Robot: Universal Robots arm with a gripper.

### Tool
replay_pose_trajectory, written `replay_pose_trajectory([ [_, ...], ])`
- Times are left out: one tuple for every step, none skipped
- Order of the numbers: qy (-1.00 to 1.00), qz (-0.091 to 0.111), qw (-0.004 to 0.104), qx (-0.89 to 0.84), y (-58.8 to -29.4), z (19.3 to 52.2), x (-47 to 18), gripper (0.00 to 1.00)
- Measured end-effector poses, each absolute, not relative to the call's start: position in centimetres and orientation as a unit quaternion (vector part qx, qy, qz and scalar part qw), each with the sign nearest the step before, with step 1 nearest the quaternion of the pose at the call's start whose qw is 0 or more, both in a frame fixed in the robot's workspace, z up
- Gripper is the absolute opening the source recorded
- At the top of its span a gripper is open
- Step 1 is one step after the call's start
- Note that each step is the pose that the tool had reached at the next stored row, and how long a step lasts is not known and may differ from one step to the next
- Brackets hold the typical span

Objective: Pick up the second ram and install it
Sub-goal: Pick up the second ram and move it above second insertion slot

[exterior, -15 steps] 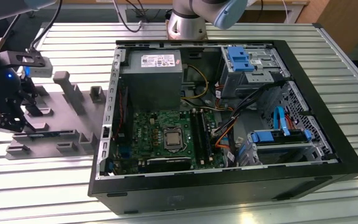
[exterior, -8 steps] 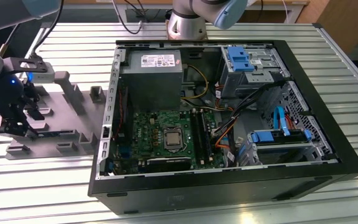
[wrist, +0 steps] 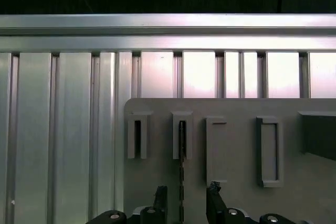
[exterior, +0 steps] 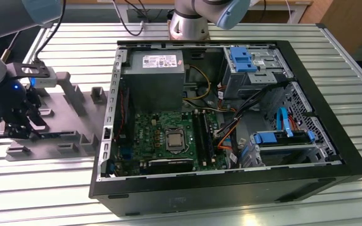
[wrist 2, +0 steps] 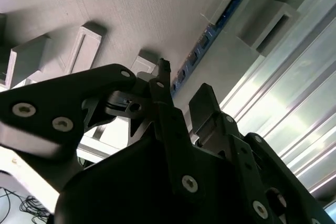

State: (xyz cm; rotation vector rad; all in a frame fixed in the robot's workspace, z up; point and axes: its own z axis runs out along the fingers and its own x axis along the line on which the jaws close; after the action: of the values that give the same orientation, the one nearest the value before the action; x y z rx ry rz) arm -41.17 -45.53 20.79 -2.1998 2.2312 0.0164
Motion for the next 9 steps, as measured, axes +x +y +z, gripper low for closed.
replay_pose_trajectory([
  [0.712, 0.005, 0.004, -0.702, -45.54, 20.7, -41.17, 0.42],
  [0.712, 0.005, 0.004, -0.702, -45.55, 20.61, -41.17, 0.42],
  [0.712, 0.005, 0.004, -0.702, -45.56, 20.5, -41.17, 0.42],
  [0.712, 0.005, 0.004, -0.702, -45.57, 20.41, -41.17, 0.42],
  [0.712, 0.005, 0.004, -0.702, -45.58, 20.32, -41.17, 0.41],
  [0.712, 0.005, 0.004, -0.702, -45.59, 20.23, -41.17, 0.41],
  [0.712, 0.005, 0.004, -0.702, -45.6, 20.14, -41.17, 0.41],
  [0.712, 0.005, 0.004, -0.702, -45.61, 20.05, -41.18, 0.34],
  [0.712, 0.005, 0.004, -0.702, -45.62, 19.96, -41.19, 0.34],
])
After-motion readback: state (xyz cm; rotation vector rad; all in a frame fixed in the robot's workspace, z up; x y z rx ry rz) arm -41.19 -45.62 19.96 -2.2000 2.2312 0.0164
